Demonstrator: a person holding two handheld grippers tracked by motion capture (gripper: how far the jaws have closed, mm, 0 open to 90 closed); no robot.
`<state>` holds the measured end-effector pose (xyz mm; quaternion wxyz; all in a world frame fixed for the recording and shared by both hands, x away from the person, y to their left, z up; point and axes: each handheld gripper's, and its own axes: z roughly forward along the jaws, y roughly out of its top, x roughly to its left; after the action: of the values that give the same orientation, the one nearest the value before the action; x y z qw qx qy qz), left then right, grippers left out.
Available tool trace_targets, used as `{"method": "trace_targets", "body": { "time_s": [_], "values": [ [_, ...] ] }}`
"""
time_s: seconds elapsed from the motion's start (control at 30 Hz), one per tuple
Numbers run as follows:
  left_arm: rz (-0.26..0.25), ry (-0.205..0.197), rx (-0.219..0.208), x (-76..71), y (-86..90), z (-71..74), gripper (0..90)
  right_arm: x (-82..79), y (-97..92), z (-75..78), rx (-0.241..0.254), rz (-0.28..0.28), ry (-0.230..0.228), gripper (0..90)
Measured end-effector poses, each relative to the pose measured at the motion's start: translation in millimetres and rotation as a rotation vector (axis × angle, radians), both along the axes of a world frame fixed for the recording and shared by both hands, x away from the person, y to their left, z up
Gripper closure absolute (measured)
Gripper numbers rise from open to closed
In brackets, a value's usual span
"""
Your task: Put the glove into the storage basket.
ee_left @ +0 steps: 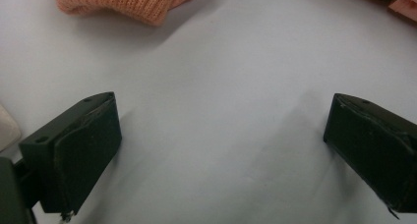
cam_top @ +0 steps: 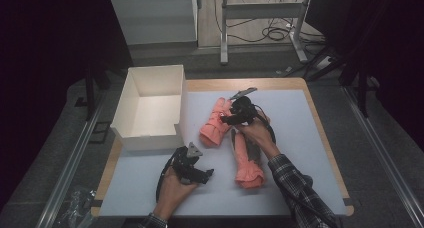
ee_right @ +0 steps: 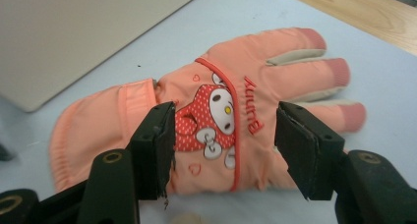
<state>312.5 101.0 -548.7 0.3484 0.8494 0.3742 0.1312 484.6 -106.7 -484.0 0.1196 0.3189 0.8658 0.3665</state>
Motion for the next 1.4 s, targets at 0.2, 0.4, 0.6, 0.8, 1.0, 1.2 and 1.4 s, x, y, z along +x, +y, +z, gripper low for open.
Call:
{"method": "trace_targets", "body": {
  "time_s": [0.2, 0.4, 0.6, 0.8, 1.0, 1.2, 1.4],
  "values": [
    [0.0, 0.0, -0.001, 0.0, -0.1, 0.0, 1.0, 13.2, 12.2, -12.3, -0.039, -0.005, 0.014, 36.4],
    [0.0, 0.0, 0.0, 0.1, -0.1, 0.1, 1.0, 23.8, 17.7, -22.8, -0.04, 0.004, 0.074, 52.9],
    [0.001, 0.001, 0.0, 0.0, -0.2, 0.1, 0.9, 20.5, 18.1, -24.9, -0.021, 0.008, 0.087, 79.5],
    [0.0, -0.001, 0.0, 0.1, -0.1, 0.0, 0.9, 14.9, 16.2, -13.4, -0.046, 0.017, 0.061, 86.3],
    [0.001, 0.0, 0.0, 0.0, -0.1, 0.0, 1.0, 11.3, 11.2, 0.0, -0.018, 0.025, 0.055, 86.2],
    [0.0, 0.0, 0.0, 0.0, 0.0, 0.0, 1.0, 5.9, 6.5, 19.2, 0.022, 0.06, 0.059, 86.0],
    [-0.005, -0.005, 0.006, 0.4, 0.4, 0.1, 1.0, -7.7, -1.9, 43.1, 0.055, 0.127, 0.061, 85.7]
  ]
}}
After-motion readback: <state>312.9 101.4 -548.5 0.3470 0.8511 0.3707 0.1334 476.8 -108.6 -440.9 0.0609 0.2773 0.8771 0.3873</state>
